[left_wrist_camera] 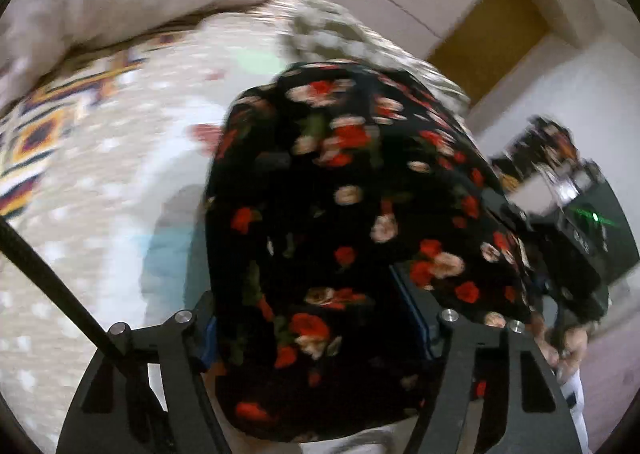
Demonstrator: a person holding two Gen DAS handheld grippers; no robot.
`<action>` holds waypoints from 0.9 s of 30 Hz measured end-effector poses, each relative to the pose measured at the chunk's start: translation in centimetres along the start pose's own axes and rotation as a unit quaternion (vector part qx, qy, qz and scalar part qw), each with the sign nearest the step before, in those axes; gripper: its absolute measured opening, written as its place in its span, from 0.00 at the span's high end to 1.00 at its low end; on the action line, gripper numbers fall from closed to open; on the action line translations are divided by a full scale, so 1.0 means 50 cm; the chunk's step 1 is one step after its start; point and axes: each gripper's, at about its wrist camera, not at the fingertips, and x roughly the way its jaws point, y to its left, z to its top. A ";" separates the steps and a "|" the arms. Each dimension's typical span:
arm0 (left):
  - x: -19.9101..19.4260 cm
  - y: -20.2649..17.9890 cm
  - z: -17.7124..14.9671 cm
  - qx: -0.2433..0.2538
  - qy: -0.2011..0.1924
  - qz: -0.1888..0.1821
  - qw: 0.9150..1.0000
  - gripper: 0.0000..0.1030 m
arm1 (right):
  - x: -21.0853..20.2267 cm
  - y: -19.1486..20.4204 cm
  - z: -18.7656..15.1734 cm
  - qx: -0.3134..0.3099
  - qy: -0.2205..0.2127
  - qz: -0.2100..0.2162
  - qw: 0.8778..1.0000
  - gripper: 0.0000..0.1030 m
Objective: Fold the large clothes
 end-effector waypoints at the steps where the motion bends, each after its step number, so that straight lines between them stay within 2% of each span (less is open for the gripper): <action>1: 0.007 -0.021 0.000 0.011 0.002 -0.003 1.000 0.33 | -0.024 -0.002 0.008 -0.004 -0.010 -0.001 1.000 0.47; 4: 0.057 -0.083 -0.005 0.040 0.023 0.009 0.999 0.32 | -0.089 -0.024 0.028 -0.013 -0.038 -0.021 0.999 0.46; 7: 0.078 -0.094 -0.008 0.027 0.038 0.007 0.999 0.30 | -0.102 -0.092 0.032 0.020 -0.025 -0.091 0.995 0.35; 8: 0.067 -0.094 -0.009 0.022 0.038 0.002 0.999 0.30 | -0.107 -0.114 0.029 0.028 -0.025 -0.106 0.994 0.29; 9: 0.055 -0.096 -0.010 0.023 0.036 0.001 0.999 0.30 | -0.117 -0.119 0.028 0.029 -0.032 -0.104 0.994 0.29; 13: -0.040 -0.093 -0.025 0.046 0.005 0.041 0.998 0.27 | -0.198 -0.063 0.030 -0.011 -0.088 -0.145 0.985 0.28; 15: -0.097 -0.089 -0.038 0.056 -0.031 0.084 0.994 0.23 | -0.234 -0.004 0.024 -0.054 -0.113 -0.161 0.979 0.29; 16: -0.117 -0.086 -0.042 0.059 -0.047 0.102 0.992 0.21 | -0.242 0.029 0.020 -0.078 -0.118 -0.166 0.976 0.31; 17: -0.136 -0.084 -0.047 0.062 -0.062 0.118 0.989 0.20 | -0.244 0.055 0.018 -0.098 -0.118 -0.166 0.974 0.42; 18: -0.160 -0.088 -0.060 0.067 -0.082 0.142 0.984 0.19 | -0.235 0.094 0.007 -0.122 -0.112 -0.164 0.972 0.57; 20: -0.192 -0.094 -0.078 0.082 -0.112 0.180 0.974 0.14 | -0.221 0.128 -0.012 -0.148 -0.090 -0.154 0.973 0.68; 21: -0.209 -0.101 -0.090 0.093 -0.130 0.201 0.967 0.13 | -0.199 0.147 -0.025 -0.162 -0.074 -0.147 0.973 0.70; 24: -0.252 -0.121 -0.117 0.126 -0.170 0.231 0.950 0.03 | -0.107 0.174 -0.066 -0.190 -0.022 -0.152 0.970 0.71; 26: -0.285 -0.127 -0.134 0.132 -0.187 0.232 0.945 0.00 | -0.054 0.164 -0.083 -0.195 0.006 -0.160 0.968 0.71; 27: -0.297 -0.124 -0.139 0.130 -0.186 0.221 0.949 0.00 | -0.017 0.148 -0.095 -0.199 0.033 -0.176 0.963 0.71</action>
